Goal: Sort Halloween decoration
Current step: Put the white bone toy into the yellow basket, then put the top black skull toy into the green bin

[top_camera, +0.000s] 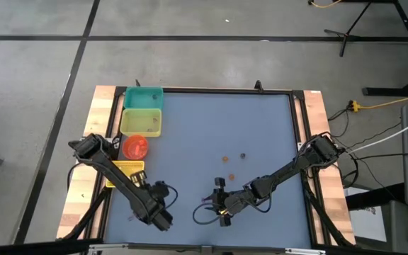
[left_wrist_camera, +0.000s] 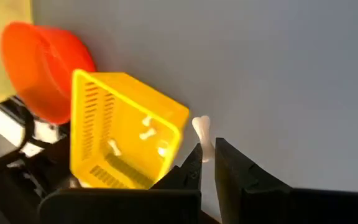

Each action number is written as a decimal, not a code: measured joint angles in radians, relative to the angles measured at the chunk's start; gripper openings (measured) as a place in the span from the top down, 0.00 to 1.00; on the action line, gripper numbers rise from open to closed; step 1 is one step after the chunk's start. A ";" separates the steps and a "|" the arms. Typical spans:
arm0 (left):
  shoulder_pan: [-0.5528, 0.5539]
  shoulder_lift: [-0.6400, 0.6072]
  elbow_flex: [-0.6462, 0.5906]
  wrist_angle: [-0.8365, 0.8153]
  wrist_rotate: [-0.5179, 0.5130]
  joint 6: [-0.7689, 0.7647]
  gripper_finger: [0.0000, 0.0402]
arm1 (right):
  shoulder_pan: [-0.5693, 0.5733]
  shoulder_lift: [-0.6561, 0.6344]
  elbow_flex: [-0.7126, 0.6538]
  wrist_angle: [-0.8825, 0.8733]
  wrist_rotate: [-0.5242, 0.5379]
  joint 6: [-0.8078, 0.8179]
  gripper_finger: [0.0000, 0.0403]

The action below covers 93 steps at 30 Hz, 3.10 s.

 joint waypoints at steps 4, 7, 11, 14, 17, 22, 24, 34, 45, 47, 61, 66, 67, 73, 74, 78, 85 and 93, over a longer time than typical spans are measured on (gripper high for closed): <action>0.010 -0.003 -0.094 -0.003 -0.001 0.000 0.98 | 0.000 0.000 0.000 0.000 0.000 0.000 0.64; 0.018 -0.003 -0.161 -0.006 0.021 -0.002 0.98 | 0.000 0.000 0.000 0.000 0.000 0.000 0.64; 0.029 -0.003 -0.230 -0.005 0.048 -0.050 0.98 | 0.000 0.000 0.000 0.000 0.000 0.000 0.64; 0.035 -0.003 -0.254 -0.005 0.048 -0.061 0.98 | 0.000 0.000 0.000 0.000 0.000 0.000 0.64; 0.040 -0.003 -0.257 -0.005 0.049 -0.060 0.98 | 0.000 0.000 0.000 0.000 0.000 0.000 0.64; 0.040 -0.003 -0.257 -0.005 0.051 -0.061 0.98 | 0.000 0.000 0.000 0.000 0.000 0.000 0.64; 0.040 -0.003 -0.257 -0.005 0.052 -0.061 0.98 | 0.000 0.000 0.000 0.000 0.000 -0.001 0.64; 0.040 -0.003 -0.257 -0.005 0.050 -0.097 0.81 | 0.000 0.000 0.000 0.000 0.000 0.000 0.64; 0.039 -0.003 -0.257 -0.005 0.047 -0.113 0.63 | 0.000 0.000 0.000 0.000 0.000 0.000 0.64; 0.039 -0.003 -0.257 -0.005 0.047 -0.113 0.61 | 0.000 0.000 0.000 0.000 0.000 0.000 0.64; 0.039 -0.002 -0.257 -0.005 0.047 -0.116 0.61 | 0.000 0.000 0.000 -0.001 0.000 0.000 0.64; 0.039 -0.002 -0.257 -0.005 0.047 -0.116 0.61 | 0.000 -0.041 0.000 -0.098 -0.015 0.000 0.64; 0.039 -0.002 -0.257 -0.005 0.047 -0.118 0.61 | 0.000 -0.064 0.000 -0.145 -0.017 -0.001 0.64; 0.038 -0.002 -0.257 -0.005 0.042 -0.134 0.61 | 0.000 -0.232 0.000 -0.455 0.003 -0.066 0.64; 0.038 -0.004 -0.257 -0.005 0.038 -0.134 0.61 | 0.000 -0.261 0.001 -0.503 0.020 -0.082 0.64; 0.038 -0.056 -0.257 -0.004 -0.032 -0.155 0.61 | -0.012 -0.380 0.001 -0.699 0.096 -0.107 0.64; 0.039 -0.212 -0.257 0.067 -0.277 -0.191 0.61 | -0.108 -0.575 0.000 -0.963 0.126 -0.051 0.64; 0.030 -0.365 -0.257 0.271 -0.587 -0.192 0.61 | -0.322 -0.660 -0.093 -1.071 0.107 -0.106 0.64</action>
